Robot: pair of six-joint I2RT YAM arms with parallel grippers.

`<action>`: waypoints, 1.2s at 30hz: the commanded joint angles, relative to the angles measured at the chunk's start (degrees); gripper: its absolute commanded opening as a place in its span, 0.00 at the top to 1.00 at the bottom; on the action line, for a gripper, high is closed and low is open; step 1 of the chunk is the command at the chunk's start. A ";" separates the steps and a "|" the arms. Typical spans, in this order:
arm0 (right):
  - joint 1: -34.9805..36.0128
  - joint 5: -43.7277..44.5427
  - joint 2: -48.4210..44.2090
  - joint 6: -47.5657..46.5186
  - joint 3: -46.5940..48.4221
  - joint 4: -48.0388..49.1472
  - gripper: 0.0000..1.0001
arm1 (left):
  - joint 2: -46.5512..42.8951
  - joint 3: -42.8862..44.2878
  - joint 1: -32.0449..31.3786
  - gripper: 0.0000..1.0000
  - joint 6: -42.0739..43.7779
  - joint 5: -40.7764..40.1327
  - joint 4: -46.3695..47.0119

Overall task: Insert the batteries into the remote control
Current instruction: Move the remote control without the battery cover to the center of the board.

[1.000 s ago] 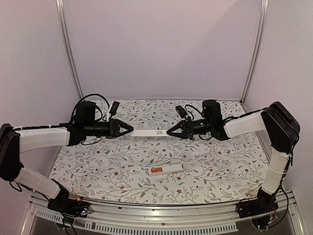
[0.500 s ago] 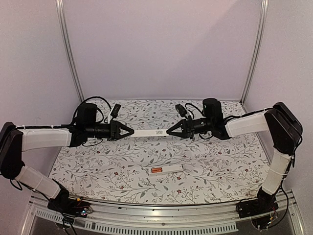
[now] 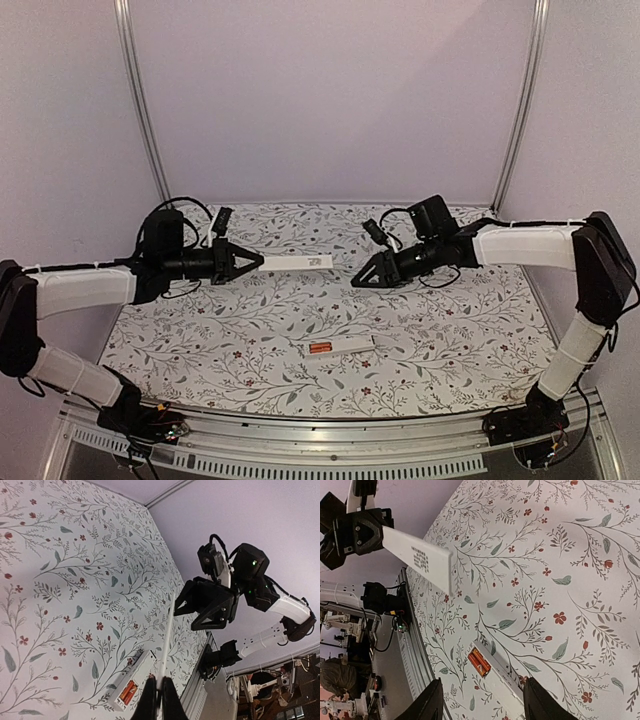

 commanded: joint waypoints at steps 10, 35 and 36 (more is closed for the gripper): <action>18.09 32.87 1.60 -34.89 5.96 -26.58 0.39 | -9.33 -1.44 9.73 1.00 -5.44 -4.61 -5.81; 22.96 39.79 15.72 -47.30 15.29 -31.88 0.51 | -8.20 -2.88 10.64 1.00 -6.28 -3.63 -1.30; 22.90 39.92 16.30 -47.46 15.55 -31.96 0.53 | -7.90 -2.86 10.61 1.00 -6.37 -3.56 -1.02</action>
